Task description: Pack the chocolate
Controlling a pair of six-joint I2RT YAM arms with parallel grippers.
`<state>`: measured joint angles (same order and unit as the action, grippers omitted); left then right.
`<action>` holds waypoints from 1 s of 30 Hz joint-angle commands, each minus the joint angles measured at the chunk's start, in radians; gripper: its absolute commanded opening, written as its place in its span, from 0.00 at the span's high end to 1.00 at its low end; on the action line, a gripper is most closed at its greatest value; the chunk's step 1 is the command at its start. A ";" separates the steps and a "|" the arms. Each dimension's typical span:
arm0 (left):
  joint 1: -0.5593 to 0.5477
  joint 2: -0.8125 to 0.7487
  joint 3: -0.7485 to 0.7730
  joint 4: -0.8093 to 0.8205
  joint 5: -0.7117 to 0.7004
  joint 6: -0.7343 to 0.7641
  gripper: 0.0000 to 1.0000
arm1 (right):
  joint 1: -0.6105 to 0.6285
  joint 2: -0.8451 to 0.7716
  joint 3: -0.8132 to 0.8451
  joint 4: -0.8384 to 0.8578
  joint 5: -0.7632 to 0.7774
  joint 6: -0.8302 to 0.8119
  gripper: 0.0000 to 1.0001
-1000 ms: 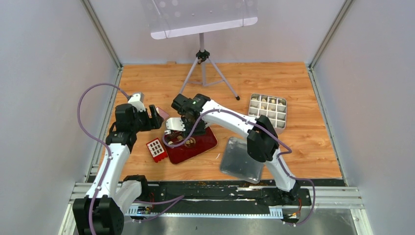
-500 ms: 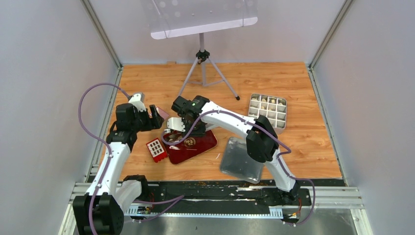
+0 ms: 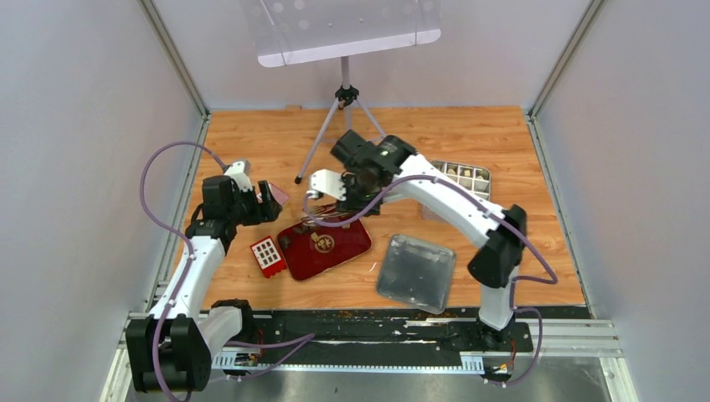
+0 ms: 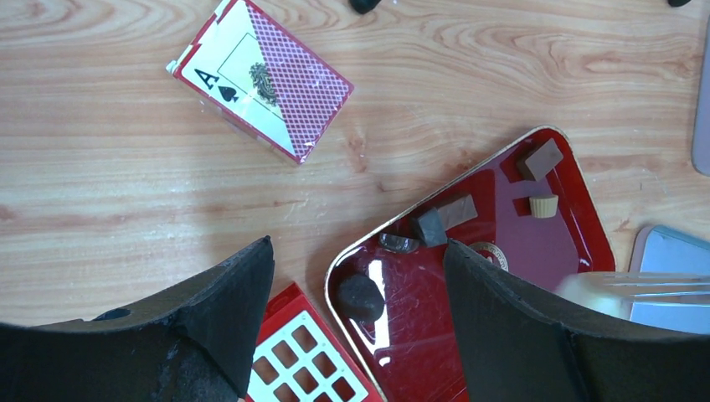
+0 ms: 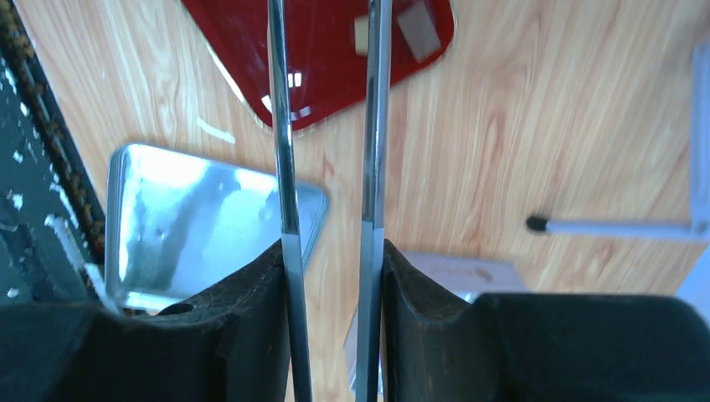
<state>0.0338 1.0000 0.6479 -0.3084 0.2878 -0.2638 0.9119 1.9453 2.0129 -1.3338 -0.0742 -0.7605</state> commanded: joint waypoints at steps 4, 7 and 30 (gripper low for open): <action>0.008 0.059 0.066 0.036 0.026 0.012 0.19 | -0.182 -0.305 -0.292 -0.057 0.007 0.003 0.79; 0.007 0.098 0.096 0.037 0.035 0.015 0.22 | -0.330 -0.400 -0.364 -0.067 0.013 0.000 0.79; -0.023 0.195 0.188 0.013 0.051 -0.017 0.26 | -1.091 -0.297 -0.399 0.070 0.108 0.016 0.73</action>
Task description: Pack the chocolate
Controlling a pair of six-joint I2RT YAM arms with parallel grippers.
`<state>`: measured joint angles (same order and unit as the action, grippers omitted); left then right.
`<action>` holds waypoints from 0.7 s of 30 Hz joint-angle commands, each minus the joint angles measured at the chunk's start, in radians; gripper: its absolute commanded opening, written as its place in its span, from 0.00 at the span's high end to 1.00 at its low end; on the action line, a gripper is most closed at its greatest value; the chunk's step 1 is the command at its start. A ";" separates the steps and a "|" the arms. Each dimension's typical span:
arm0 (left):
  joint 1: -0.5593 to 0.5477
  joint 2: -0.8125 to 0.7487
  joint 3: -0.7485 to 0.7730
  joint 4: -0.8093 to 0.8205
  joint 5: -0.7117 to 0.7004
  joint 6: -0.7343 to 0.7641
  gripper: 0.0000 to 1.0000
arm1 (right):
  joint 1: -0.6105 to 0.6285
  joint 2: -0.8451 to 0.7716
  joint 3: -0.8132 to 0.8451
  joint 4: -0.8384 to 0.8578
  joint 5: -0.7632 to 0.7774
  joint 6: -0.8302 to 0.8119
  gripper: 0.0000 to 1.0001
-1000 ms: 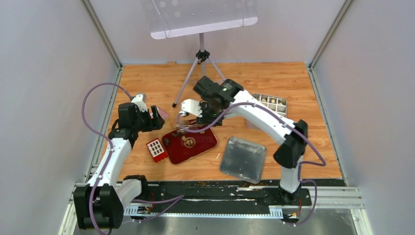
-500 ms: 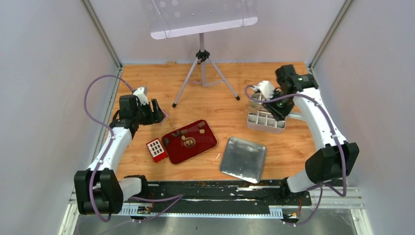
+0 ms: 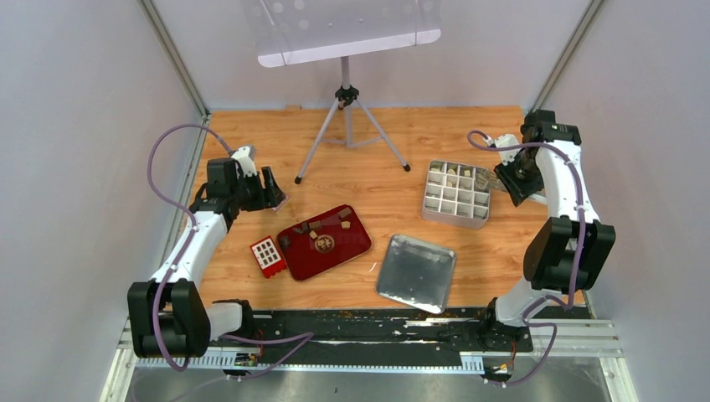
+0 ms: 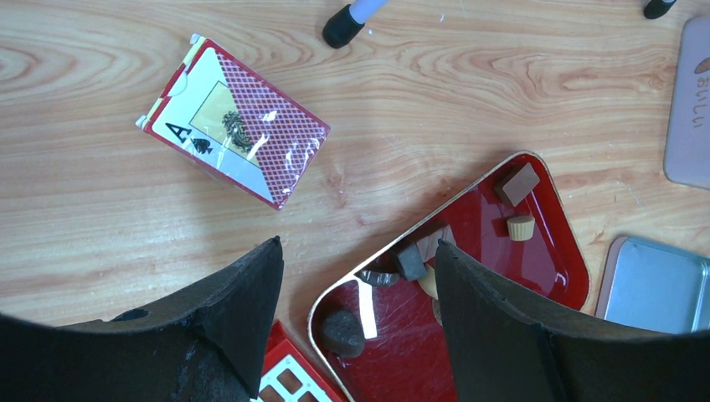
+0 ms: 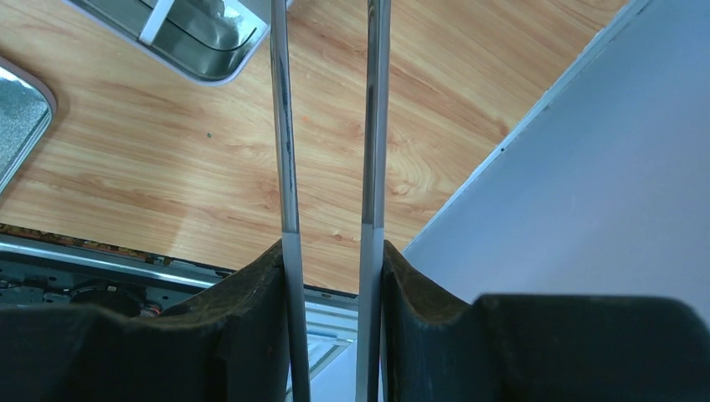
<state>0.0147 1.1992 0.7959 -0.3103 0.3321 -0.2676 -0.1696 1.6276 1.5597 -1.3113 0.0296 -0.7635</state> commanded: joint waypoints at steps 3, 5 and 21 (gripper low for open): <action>-0.004 -0.008 0.042 0.014 0.007 -0.012 0.26 | -0.013 0.046 0.079 0.033 -0.014 0.022 0.65; -0.004 -0.009 0.039 0.016 0.006 -0.009 0.26 | -0.013 0.057 0.100 0.014 -0.030 0.025 0.60; -0.004 -0.024 0.015 0.026 0.000 -0.004 0.26 | 0.221 -0.009 0.232 -0.123 -0.130 -0.045 0.61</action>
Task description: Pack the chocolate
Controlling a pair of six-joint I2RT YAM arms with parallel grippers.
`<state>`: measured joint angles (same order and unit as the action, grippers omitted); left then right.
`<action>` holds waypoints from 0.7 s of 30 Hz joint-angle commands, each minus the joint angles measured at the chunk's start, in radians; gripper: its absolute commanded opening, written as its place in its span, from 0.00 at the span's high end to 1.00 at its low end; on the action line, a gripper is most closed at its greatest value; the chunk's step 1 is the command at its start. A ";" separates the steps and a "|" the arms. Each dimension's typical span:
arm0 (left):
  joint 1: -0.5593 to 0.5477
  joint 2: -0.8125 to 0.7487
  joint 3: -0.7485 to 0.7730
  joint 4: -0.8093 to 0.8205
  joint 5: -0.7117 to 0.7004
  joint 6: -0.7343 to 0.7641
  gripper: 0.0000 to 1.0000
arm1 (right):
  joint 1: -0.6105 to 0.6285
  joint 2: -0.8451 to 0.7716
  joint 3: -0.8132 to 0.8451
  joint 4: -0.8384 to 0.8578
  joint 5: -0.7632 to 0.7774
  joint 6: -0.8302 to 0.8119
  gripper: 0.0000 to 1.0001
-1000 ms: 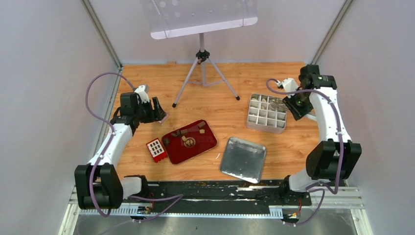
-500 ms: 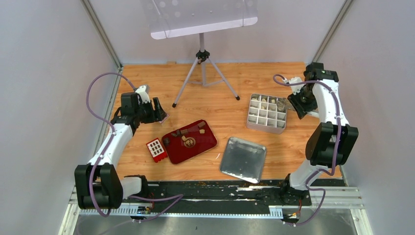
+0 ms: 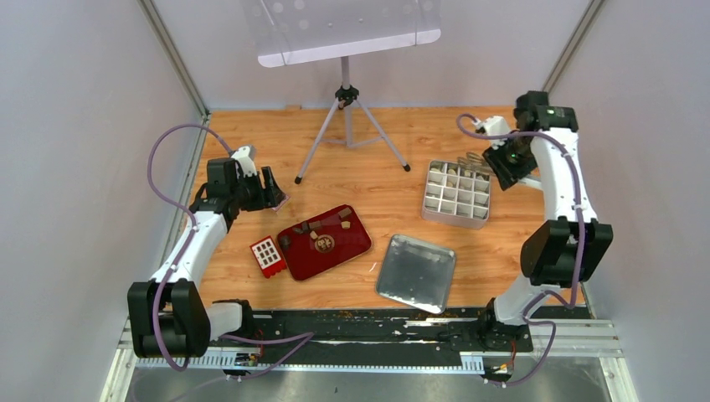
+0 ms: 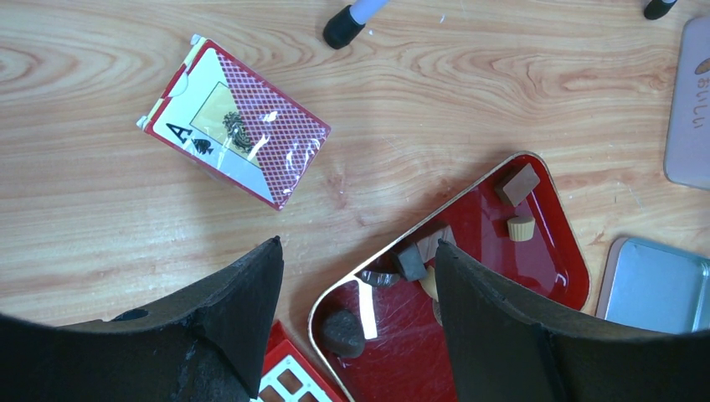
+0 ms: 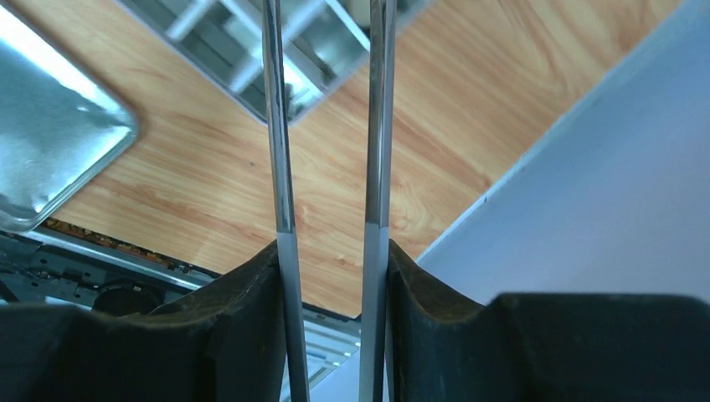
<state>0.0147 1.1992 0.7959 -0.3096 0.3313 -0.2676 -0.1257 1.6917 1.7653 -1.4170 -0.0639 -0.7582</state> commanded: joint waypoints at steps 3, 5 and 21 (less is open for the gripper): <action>-0.004 -0.048 0.005 0.021 -0.007 0.008 0.25 | 0.386 -0.094 -0.026 0.021 0.009 -0.103 0.63; -0.004 -0.068 -0.002 0.014 -0.017 0.018 0.25 | 0.501 -0.090 -0.055 0.054 0.028 -0.128 0.63; -0.004 -0.168 -0.064 0.039 -0.034 0.019 0.23 | 0.889 0.238 0.088 0.123 0.202 -0.179 0.62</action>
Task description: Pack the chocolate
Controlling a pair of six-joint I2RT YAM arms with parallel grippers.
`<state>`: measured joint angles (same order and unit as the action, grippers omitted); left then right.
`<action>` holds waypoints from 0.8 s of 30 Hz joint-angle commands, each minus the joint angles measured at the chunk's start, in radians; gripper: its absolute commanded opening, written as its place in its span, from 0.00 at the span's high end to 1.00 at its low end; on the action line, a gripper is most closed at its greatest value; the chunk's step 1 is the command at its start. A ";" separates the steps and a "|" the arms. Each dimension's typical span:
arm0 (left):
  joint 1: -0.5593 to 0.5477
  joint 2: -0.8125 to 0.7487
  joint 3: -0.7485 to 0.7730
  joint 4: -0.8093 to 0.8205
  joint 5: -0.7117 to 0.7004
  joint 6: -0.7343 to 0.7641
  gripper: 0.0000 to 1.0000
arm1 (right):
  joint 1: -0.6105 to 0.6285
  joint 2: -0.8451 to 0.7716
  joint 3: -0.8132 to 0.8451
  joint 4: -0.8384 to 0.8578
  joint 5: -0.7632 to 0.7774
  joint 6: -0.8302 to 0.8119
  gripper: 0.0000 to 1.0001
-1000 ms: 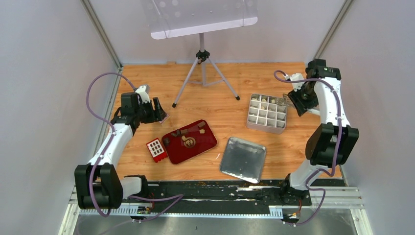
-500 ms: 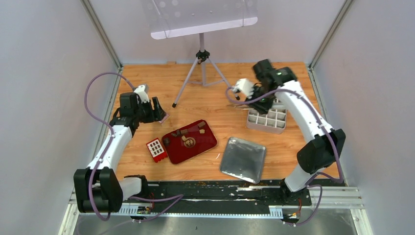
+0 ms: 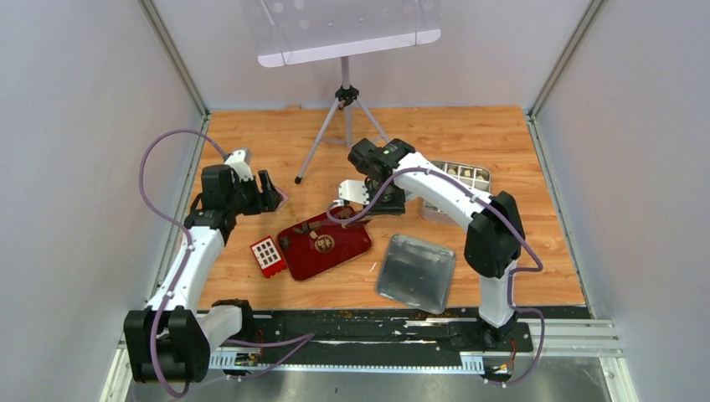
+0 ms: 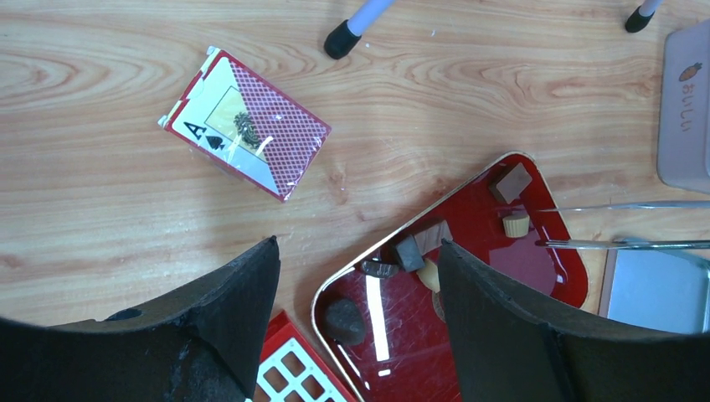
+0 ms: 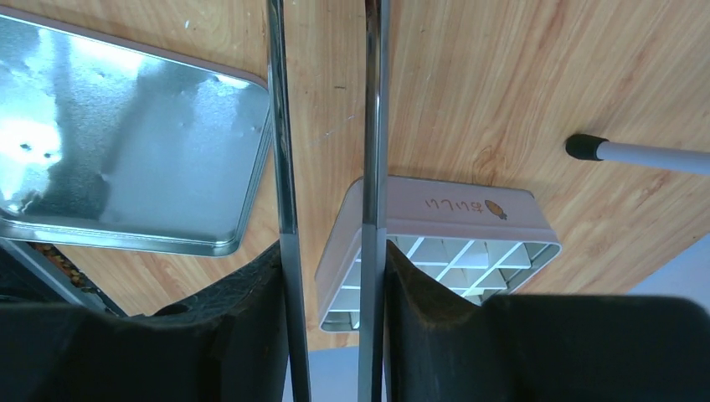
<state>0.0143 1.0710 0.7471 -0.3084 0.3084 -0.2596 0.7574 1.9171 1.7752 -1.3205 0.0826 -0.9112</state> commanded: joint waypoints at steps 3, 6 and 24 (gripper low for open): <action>-0.004 -0.048 -0.029 0.043 -0.012 0.005 0.23 | 0.018 0.042 0.102 0.029 0.061 -0.032 0.62; -0.004 -0.045 -0.030 0.052 -0.013 0.004 0.22 | 0.030 0.064 0.111 0.042 0.076 -0.030 0.62; -0.004 -0.032 -0.025 0.057 -0.012 0.004 0.22 | 0.086 0.047 0.100 0.008 0.063 -0.125 0.61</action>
<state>0.0143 1.0451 0.7204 -0.2932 0.3038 -0.2600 0.8299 1.9949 1.8507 -1.3094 0.1482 -0.9970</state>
